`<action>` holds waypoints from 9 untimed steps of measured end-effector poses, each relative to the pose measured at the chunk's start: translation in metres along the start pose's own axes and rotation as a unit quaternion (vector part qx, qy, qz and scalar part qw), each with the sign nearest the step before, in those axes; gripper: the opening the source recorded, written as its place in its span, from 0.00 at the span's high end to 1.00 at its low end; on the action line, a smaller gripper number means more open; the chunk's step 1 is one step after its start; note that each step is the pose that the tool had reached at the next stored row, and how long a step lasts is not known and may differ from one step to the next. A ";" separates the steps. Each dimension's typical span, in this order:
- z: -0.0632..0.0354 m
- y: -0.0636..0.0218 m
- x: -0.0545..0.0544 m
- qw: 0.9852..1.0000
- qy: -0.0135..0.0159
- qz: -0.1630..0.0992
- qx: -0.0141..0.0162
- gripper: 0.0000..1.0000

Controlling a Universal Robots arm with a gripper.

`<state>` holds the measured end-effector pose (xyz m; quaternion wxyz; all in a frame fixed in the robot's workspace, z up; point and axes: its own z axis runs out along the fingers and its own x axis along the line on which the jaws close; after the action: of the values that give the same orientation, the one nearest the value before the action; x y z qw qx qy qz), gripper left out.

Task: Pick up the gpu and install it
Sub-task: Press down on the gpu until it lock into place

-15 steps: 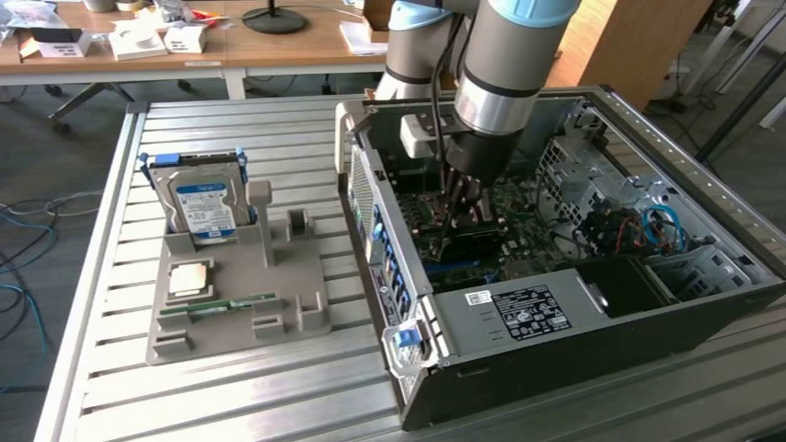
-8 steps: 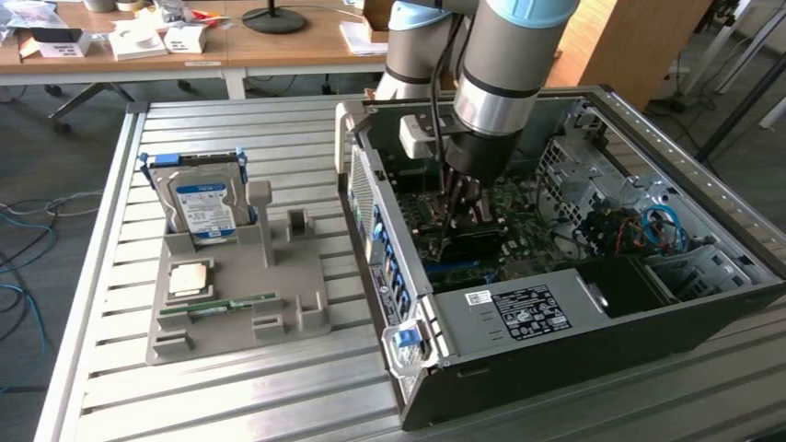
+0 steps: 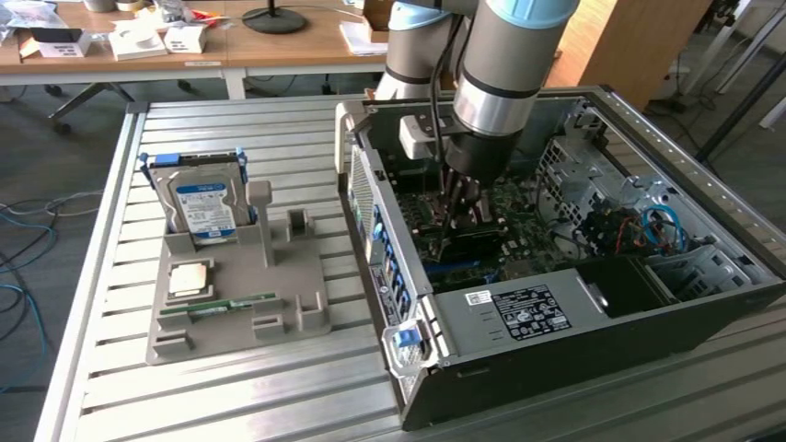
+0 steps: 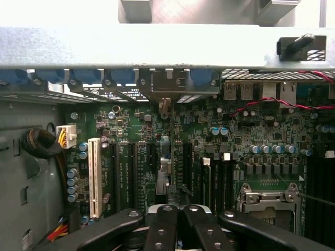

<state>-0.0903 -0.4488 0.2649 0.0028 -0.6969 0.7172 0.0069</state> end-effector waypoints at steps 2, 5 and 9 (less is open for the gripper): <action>0.0005 0.0000 0.000 1.000 0.000 0.000 0.000 0.89; 0.0017 -0.0001 0.000 1.000 -0.001 0.000 0.000 0.89; 0.0013 0.0000 0.000 1.000 0.000 0.000 0.000 0.89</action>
<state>-0.0903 -0.4488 0.2636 0.0029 -0.6969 0.7172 0.0069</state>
